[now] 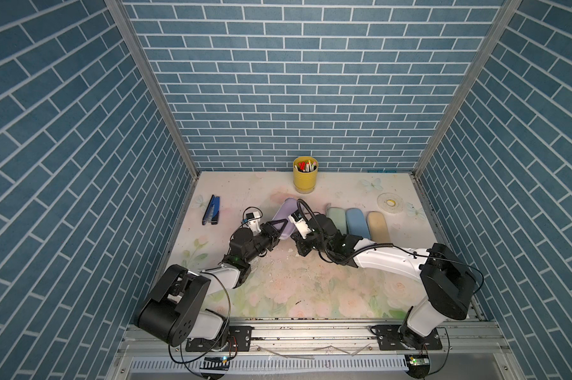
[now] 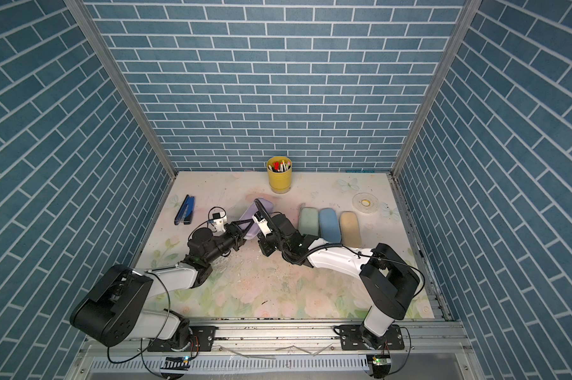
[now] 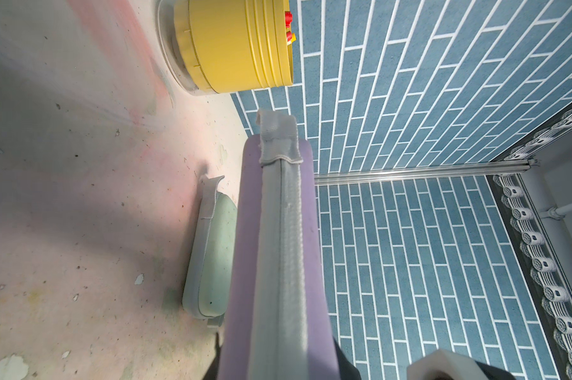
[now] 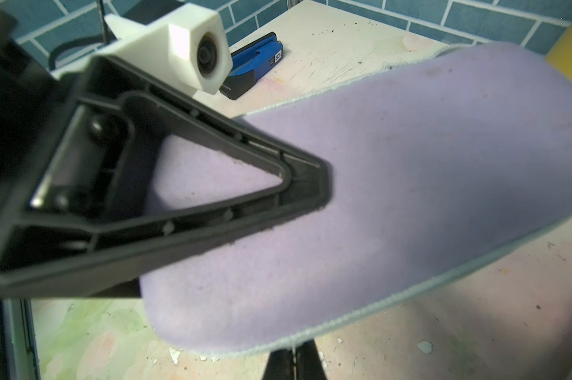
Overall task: Put umbrellas into zippered umbrella sleeves
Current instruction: Zip the zipper on the umbrella sleeve, then adjust the umbrella sleeve.
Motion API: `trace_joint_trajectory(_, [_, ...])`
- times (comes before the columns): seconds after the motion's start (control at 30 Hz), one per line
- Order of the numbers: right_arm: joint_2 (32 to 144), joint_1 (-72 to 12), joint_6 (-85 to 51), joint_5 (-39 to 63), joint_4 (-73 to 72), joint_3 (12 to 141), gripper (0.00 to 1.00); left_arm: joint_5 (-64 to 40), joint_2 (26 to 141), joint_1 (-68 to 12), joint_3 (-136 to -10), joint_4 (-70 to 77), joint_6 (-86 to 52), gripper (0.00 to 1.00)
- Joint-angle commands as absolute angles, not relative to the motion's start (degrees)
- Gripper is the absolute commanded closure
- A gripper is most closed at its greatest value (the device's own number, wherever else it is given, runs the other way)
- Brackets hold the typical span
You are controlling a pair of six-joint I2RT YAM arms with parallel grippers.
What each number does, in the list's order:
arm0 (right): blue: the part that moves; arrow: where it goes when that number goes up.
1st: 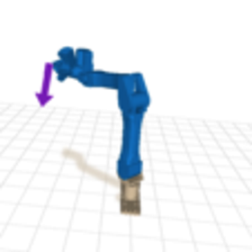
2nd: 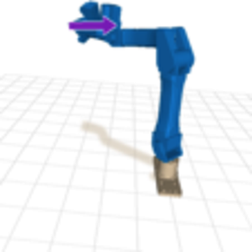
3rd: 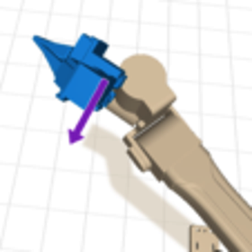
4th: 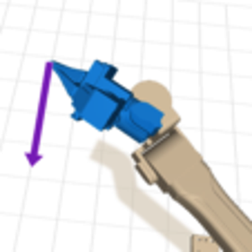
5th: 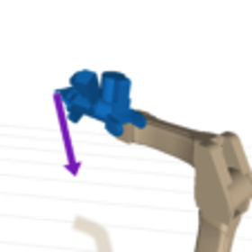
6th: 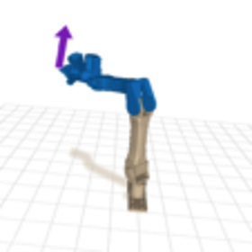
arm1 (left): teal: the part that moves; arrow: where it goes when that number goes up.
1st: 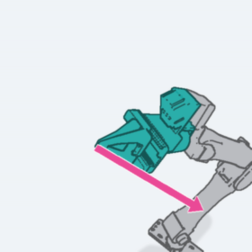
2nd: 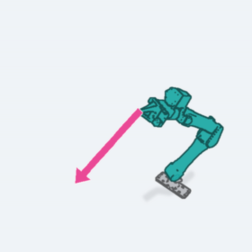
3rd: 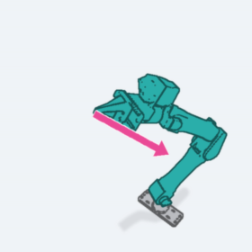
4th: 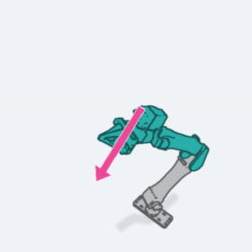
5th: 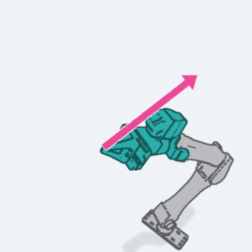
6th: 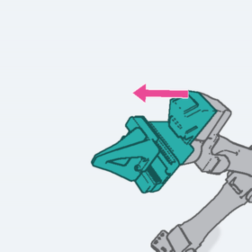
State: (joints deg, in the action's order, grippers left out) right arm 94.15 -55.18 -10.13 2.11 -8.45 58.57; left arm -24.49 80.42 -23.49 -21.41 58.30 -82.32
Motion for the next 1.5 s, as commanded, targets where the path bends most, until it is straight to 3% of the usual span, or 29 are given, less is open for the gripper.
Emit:
trace_joint_trajectory(0.0, [92.2, -53.0, -6.8, -0.2, -5.9, 59.6, 1.00, -27.5, 78.7, -22.9, -23.6, 60.8, -81.5, 0.71])
trace_joint_trajectory(0.4, [96.0, -40.6, -1.2, -5.2, -4.2, 66.3, 1.00, -34.5, 72.8, -22.9, -22.2, 47.9, -78.1, 0.78])
trace_joint_trajectory(0.63, [97.0, -38.3, 1.1, 4.5, 1.7, 70.5, 1.00, -41.1, 71.4, -20.0, -24.1, 44.8, -76.4, 0.81])
trace_joint_trajectory(0.77, [94.5, -34.8, -6.8, 11.1, 9.0, 69.6, 0.59, -44.3, 70.9, -16.0, -25.1, 44.6, -75.2, 0.79])
trace_joint_trajectory(0.9, [93.0, -26.8, -23.1, 32.6, 4.9, 67.6, 0.28, -49.3, 71.5, -15.7, -27.6, 42.5, -72.3, 0.73])
trace_joint_trajectory(1.1, [102.1, -26.0, -34.0, 52.8, 4.3, 75.6, 0.26, -54.8, 71.3, -15.9, -29.2, 42.4, -70.7, 0.66])
trace_joint_trajectory(1.47, [105.3, -27.9, -34.0, 61.5, 6.7, 78.8, 0.26, -60.4, 75.7, -16.8, -31.3, 51.5, -74.9, 0.68])
